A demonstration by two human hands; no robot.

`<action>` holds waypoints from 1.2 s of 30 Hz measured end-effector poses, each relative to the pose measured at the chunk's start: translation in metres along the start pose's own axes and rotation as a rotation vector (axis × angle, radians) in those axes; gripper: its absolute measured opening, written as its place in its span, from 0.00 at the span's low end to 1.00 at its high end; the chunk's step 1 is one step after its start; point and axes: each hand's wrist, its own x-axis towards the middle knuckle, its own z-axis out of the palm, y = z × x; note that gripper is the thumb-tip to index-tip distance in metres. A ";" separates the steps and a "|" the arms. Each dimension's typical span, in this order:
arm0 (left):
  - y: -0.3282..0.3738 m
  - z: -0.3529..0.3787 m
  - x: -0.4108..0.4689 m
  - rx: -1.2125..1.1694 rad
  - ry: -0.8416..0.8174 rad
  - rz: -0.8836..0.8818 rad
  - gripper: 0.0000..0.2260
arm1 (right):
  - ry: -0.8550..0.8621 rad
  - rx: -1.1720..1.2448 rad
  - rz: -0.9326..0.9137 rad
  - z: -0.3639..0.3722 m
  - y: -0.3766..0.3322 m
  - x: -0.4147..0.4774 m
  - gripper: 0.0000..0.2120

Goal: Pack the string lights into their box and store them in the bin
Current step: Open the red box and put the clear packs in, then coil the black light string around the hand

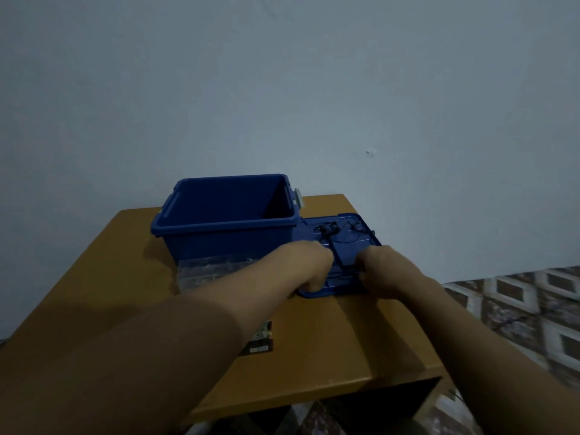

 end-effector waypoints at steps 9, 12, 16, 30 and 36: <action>0.004 0.012 0.010 0.116 0.141 0.018 0.07 | 0.165 0.069 -0.077 0.003 0.010 -0.009 0.08; -0.001 0.010 0.003 0.070 0.236 0.024 0.03 | 0.304 0.170 -0.103 0.002 0.016 -0.018 0.07; -0.008 0.005 -0.014 -0.119 0.367 0.049 0.05 | 0.483 0.358 -0.106 -0.011 0.015 -0.042 0.07; 0.001 -0.012 -0.134 -1.364 0.673 0.223 0.03 | 0.494 1.148 -0.149 -0.059 -0.019 -0.175 0.06; 0.026 -0.003 -0.198 -1.706 0.541 0.354 0.03 | 0.421 1.269 -0.195 -0.059 -0.038 -0.234 0.07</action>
